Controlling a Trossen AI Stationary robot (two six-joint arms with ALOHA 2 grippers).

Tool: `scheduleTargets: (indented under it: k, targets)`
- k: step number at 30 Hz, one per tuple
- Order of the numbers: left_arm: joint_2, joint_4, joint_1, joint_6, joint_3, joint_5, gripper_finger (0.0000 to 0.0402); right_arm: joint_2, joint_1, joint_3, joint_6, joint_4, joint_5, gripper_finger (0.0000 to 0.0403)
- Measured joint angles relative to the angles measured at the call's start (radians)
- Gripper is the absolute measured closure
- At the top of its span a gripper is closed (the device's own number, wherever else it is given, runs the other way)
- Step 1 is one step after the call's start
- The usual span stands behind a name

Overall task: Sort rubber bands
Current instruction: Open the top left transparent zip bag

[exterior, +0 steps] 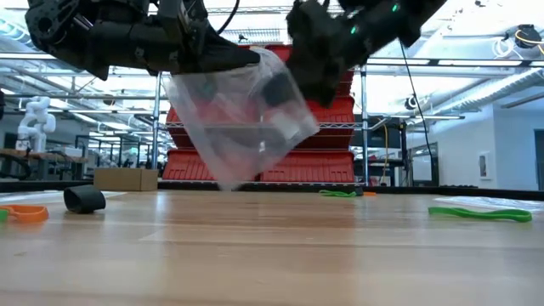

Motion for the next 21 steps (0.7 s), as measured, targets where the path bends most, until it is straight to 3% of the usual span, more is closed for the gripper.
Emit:
scheduleTargets:
  k: [6, 14, 17, 21]
  targets:
    - [0.000, 0.009, 0.000, 0.000, 0.000, 0.000, 0.0401, 0.088, -0.017, -0.001, 0.048, 0.177, -0.050, 0.0322]
    - [0.000, 0.012, 0.000, 0.006, 0.000, 0.000, 0.0401, 0.095, -0.017, -0.001, 0.044, 0.298, -0.057, 0.0369]
    - [0.000, 0.014, 0.000, 0.007, 0.000, 0.000, 0.0401, 0.097, -0.017, -0.001, 0.059, 0.291, -0.057, 0.0362]
    - [0.000, 0.033, 0.000, 0.008, 0.000, 0.000, 0.0402, 0.134, -0.018, -0.001, 0.075, 0.329, -0.057, 0.0311]
